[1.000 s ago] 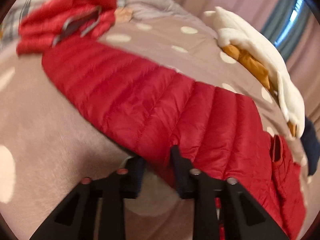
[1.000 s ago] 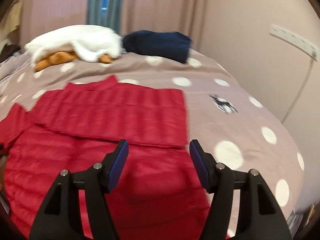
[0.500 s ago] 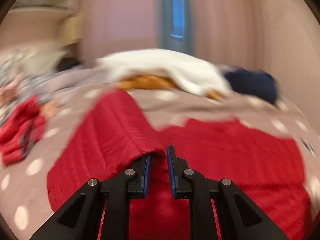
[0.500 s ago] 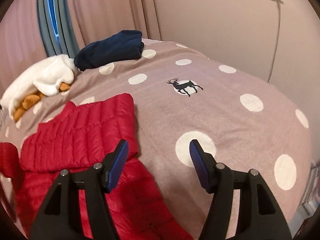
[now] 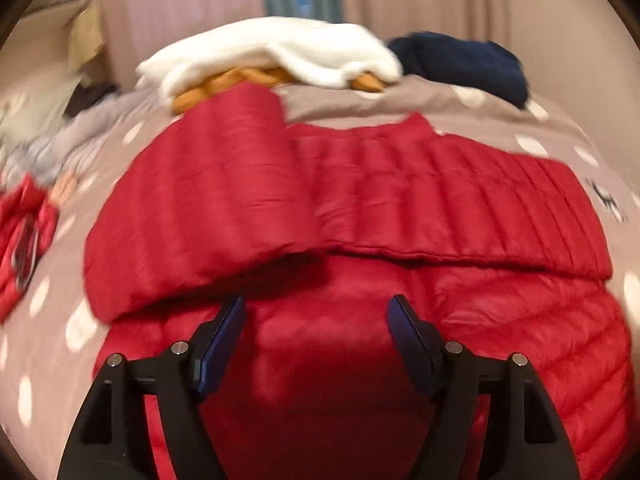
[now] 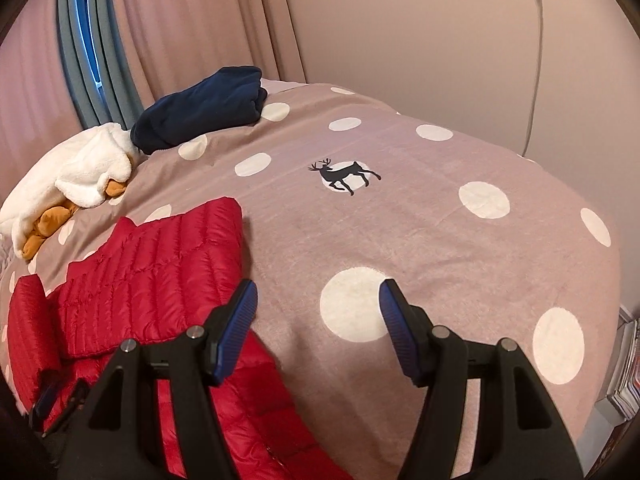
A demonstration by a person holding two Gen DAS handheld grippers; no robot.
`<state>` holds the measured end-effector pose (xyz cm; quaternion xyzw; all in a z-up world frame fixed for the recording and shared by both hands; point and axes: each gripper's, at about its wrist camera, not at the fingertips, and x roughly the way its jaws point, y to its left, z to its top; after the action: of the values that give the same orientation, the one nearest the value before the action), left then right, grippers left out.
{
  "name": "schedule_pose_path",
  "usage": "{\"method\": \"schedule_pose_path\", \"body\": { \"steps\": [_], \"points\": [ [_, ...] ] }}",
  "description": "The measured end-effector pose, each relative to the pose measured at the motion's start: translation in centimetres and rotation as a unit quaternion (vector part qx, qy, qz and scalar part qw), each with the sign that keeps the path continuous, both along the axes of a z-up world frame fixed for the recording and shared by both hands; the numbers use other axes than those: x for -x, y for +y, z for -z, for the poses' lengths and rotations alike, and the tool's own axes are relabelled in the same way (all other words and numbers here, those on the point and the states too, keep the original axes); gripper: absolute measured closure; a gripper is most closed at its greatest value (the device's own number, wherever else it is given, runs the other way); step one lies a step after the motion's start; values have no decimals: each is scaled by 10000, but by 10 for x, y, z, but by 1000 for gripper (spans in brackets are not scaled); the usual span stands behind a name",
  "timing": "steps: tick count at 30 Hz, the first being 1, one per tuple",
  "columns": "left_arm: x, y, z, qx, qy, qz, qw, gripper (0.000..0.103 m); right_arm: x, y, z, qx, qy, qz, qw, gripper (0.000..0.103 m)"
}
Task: Fold large clothes
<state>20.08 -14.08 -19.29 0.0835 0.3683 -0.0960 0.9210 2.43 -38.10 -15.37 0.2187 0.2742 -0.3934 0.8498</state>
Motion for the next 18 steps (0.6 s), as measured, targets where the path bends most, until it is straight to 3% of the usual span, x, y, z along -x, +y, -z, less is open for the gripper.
{"method": "schedule_pose_path", "body": {
  "steps": [10, 18],
  "points": [
    [39, 11, -40, 237, -809, -803, 9932, 30, 3, 5, -7, -59, -92, -42, 9999, 39],
    [30, 44, -38, 414, -534, -1305, 9891, 30, -6, 20, -10, 57, -13, -318, 9995, 39]
  ]
}}
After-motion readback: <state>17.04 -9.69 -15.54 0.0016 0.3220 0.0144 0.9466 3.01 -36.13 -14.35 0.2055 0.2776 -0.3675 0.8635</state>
